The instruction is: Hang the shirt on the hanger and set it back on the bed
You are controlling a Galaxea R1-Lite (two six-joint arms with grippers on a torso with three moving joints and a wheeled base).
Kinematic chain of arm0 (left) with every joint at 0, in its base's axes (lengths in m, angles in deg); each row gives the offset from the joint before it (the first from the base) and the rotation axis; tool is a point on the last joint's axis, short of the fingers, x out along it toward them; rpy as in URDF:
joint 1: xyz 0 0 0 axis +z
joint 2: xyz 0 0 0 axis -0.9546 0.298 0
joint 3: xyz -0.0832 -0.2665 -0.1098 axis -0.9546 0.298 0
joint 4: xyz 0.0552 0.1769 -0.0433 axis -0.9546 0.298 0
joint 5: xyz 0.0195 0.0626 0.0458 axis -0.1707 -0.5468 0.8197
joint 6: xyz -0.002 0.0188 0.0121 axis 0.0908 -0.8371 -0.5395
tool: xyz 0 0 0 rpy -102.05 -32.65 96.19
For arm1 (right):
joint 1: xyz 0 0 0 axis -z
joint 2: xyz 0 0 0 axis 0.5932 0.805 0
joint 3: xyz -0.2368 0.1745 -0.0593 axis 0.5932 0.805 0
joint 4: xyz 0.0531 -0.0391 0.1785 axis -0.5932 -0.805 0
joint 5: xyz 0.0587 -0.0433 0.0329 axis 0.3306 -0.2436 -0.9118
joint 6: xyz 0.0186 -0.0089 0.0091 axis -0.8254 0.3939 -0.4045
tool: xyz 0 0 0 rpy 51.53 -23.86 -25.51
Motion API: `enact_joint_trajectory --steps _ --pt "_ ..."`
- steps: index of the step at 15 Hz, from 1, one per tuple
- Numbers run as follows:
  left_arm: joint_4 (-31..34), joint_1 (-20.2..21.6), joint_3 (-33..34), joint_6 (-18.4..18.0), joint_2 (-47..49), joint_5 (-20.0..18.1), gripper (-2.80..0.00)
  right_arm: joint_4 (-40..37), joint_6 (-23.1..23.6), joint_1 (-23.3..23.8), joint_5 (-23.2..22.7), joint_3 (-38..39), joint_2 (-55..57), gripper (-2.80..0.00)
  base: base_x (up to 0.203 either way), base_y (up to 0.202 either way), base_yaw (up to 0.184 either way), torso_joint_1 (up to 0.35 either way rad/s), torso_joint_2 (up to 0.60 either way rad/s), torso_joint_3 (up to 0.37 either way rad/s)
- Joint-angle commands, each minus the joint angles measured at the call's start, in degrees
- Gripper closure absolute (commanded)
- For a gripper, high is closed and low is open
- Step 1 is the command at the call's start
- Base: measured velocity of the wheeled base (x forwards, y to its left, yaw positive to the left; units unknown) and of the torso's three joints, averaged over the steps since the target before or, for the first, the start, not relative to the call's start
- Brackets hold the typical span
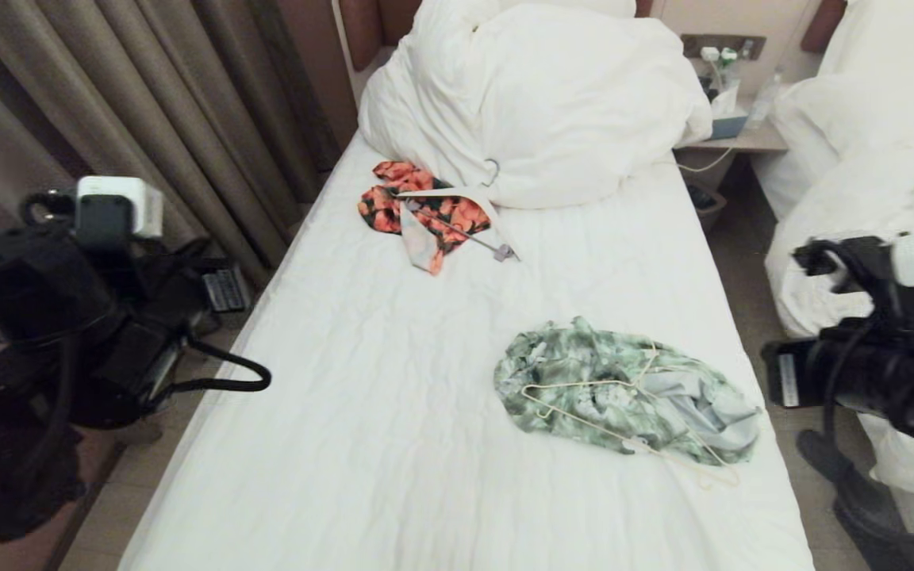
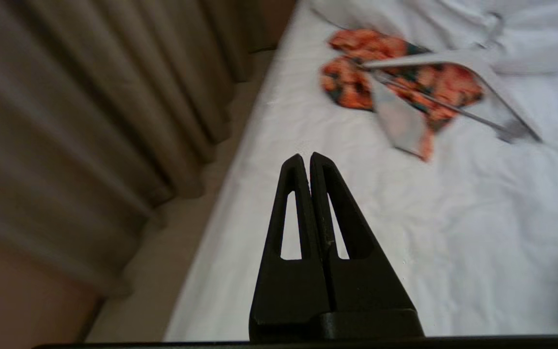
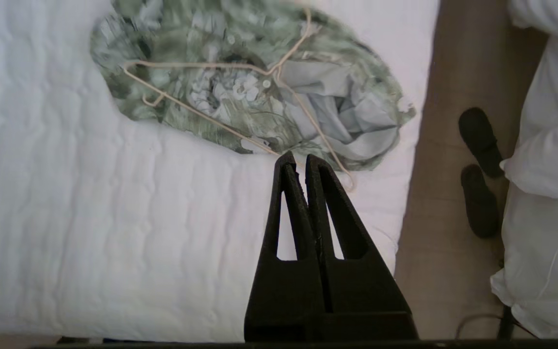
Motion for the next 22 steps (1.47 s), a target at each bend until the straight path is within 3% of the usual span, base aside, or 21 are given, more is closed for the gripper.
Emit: enact_joint_trajectory --steps 1,4,6,8,11,13,14,17,20,22 --pt "-0.72 4.53 5.49 0.32 -11.01 0.27 0.00 -0.04 0.03 -0.09 0.18 3.97 -12.90 0.00 0.000 0.000 0.000 0.000 0.00 0.000" --pt "0.20 7.86 10.08 -0.10 -27.95 1.74 0.00 -0.36 0.80 3.23 0.28 9.06 -30.13 0.00 0.000 0.000 0.000 0.000 0.00 0.000" --pt "4.07 9.87 12.47 -0.76 -40.61 3.32 0.00 -1.78 1.33 6.42 0.29 11.83 -41.00 0.00 0.000 0.000 0.000 0.000 0.00 0.000" --pt "11.83 11.24 14.27 -1.04 -54.32 4.18 0.00 -4.83 1.62 10.52 0.18 14.49 -51.47 0.00 0.000 0.000 0.000 0.000 0.00 0.000" --pt "31.85 12.31 16.16 0.16 -72.49 3.49 0.00 -10.83 1.80 17.08 -0.38 17.86 -62.96 0.00 0.000 0.000 0.000 0.000 0.00 0.000" --pt "44.93 12.68 18.67 1.89 -81.05 0.56 0.00 -12.13 -1.06 18.42 -0.70 21.42 -63.97 0.00 0.000 0.000 0.000 0.000 0.00 0.000" --pt "47.96 12.78 21.03 2.28 -83.66 -1.25 0.00 -12.11 -1.12 18.50 -0.98 22.17 -63.94 0.00 0.000 0.000 0.000 0.000 0.00 0.000" --pt "52.23 12.90 28.27 2.37 -88.35 -8.01 0.00 -11.85 -0.20 18.50 -5.42 23.59 -63.94 0.00 0.000 0.000 0.000 0.000 0.00 0.000" --pt "53.05 12.91 31.05 2.11 -88.46 -14.69 0.00 -11.17 -1.57 18.23 -12.49 31.79 -63.85 0.00 0.000 0.000 0.000 0.000 0.00 0.000" --pt "53.80 12.91 32.56 0.82 -88.46 -17.65 0.00 -4.65 -1.98 17.75 -14.33 38.55 -63.84 0.00 0.000 0.000 0.000 0.000 0.00 0.000"
